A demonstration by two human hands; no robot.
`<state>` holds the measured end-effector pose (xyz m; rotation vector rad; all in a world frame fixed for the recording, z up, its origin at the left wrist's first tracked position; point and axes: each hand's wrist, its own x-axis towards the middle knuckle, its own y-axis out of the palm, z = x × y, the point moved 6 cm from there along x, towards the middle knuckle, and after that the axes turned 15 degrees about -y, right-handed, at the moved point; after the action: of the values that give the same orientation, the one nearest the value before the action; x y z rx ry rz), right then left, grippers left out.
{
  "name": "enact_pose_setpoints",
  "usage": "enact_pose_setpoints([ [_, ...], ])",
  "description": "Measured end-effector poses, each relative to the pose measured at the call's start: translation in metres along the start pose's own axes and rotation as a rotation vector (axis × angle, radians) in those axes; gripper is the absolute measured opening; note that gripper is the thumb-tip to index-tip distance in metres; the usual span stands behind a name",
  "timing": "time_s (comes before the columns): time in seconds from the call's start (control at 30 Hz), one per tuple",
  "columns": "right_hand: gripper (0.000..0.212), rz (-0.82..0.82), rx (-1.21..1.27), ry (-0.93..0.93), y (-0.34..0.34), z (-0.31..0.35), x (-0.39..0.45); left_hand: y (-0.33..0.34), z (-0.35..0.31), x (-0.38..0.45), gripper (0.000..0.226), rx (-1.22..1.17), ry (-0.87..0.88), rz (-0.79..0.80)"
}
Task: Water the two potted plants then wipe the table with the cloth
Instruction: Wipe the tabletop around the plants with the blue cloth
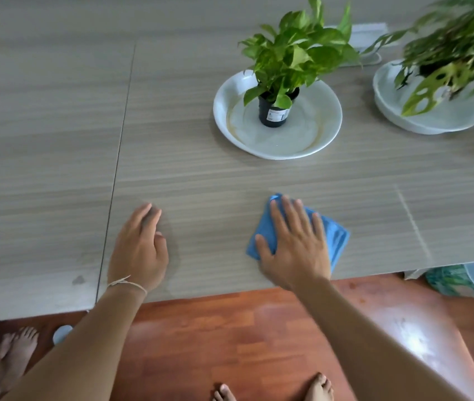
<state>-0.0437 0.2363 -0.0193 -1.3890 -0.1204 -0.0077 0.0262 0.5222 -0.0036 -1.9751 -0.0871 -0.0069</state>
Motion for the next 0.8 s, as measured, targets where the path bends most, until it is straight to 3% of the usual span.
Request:
enact_pose_setpoints([
  [0.2, 0.08, 0.028, -0.073, 0.304, -0.037, -0.172, -0.007, 0.006, 0.002, 0.001, 0.054, 0.058, -0.041, 0.008],
  [0.33, 0.077, 0.039, -0.074, 0.392, -0.051, -0.244, 0.004, 0.011, 0.005, 0.003, 0.054, 0.058, -0.008, -0.033],
  [0.6, 0.076, 0.093, -0.104, 0.222, -0.048, -0.276, 0.056, 0.016, 0.017, 0.013, 0.051, 0.027, 0.035, -0.108],
  [0.8, 0.075, 0.112, -0.105, 0.073, -0.042, -0.265, 0.097, 0.014, 0.014, 0.014, 0.052, 0.008, -0.01, -0.057],
])
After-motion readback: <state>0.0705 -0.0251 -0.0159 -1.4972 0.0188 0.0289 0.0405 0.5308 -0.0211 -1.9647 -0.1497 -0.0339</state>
